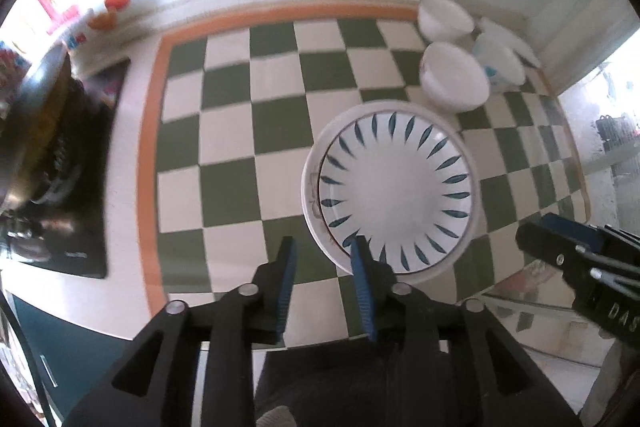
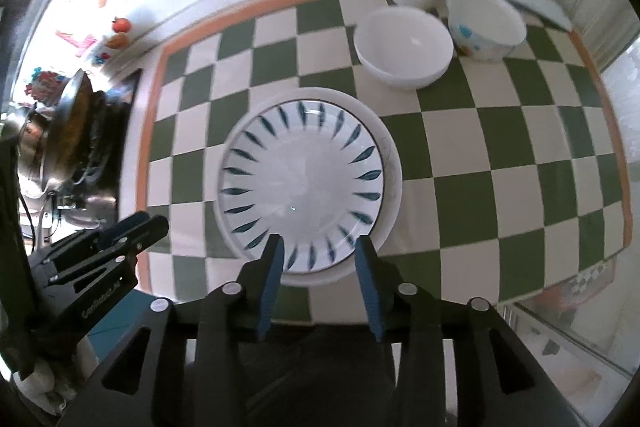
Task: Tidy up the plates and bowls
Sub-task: 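Lift the blue-striped plate with both tools and lower it onto the plate stack, then open both tools and withdraw from the plate stack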
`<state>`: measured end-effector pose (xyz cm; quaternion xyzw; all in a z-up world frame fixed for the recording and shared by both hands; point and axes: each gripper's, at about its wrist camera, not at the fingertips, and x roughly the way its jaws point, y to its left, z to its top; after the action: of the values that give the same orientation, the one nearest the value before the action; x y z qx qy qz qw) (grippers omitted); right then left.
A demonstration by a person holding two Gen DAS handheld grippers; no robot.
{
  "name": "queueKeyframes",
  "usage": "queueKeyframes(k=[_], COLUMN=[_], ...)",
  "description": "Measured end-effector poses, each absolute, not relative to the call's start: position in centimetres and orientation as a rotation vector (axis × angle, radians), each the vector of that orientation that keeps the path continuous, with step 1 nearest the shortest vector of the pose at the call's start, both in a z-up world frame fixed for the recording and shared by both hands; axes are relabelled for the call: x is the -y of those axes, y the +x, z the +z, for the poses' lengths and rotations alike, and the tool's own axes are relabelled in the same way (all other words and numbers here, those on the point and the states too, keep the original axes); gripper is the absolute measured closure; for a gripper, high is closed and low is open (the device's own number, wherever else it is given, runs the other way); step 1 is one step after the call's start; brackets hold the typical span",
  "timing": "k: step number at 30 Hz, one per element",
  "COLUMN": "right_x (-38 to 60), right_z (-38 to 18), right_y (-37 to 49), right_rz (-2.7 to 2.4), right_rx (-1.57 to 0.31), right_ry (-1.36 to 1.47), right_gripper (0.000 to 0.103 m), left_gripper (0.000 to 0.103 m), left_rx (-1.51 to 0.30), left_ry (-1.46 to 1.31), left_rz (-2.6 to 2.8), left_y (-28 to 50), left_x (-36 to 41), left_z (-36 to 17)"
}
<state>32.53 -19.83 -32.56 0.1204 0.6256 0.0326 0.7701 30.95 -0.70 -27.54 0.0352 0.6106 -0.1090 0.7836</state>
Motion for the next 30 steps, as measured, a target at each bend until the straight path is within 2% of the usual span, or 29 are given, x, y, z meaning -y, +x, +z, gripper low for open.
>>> queueKeyframes(k=[1, 3, 4, 5, 7, 10, 21, 30], right_x=[19.6, 19.3, 19.2, 19.2, 19.0, 18.9, 21.6, 30.2], right_z=[-31.4, -30.0, -29.0, -28.3, -27.0, -25.8, -25.8, -31.1], right_y=[31.8, 31.1, 30.6, 30.2, 29.5, 28.9, 30.9, 38.3], right_rz=[0.070, 0.072, 0.068, 0.067, 0.060, 0.063, 0.180, 0.199], right_rx=[-1.338, -1.320, -1.306, -1.297, -1.279, -1.264, -1.268, -1.313], right_ry=[0.256, 0.250, 0.241, 0.228, 0.198, 0.162, 0.126, 0.236], right_gripper=[0.055, 0.046, 0.038, 0.034, 0.020, 0.016, 0.013, 0.012], left_gripper=[0.069, 0.048, 0.027, 0.019, 0.019, 0.018, 0.016, 0.016], left_rx=[-1.308, -1.292, -1.282, -1.270, -1.245, -1.224, -1.224, -1.261], left_ry=[0.082, 0.079, 0.074, 0.070, 0.065, 0.043, -0.020, -0.023], left_rz=[-0.239, -0.241, -0.244, -0.243, -0.227, -0.215, -0.103, -0.051], left_y=[30.8, 30.2, 29.9, 29.8, 29.3, 28.9, 30.0, 37.3], left_x=[0.9, 0.8, 0.7, 0.8, 0.8, 1.0, 4.1, 9.8], left_z=[-26.9, -25.5, -24.9, -24.4, -23.4, -22.4, -22.1, -26.1])
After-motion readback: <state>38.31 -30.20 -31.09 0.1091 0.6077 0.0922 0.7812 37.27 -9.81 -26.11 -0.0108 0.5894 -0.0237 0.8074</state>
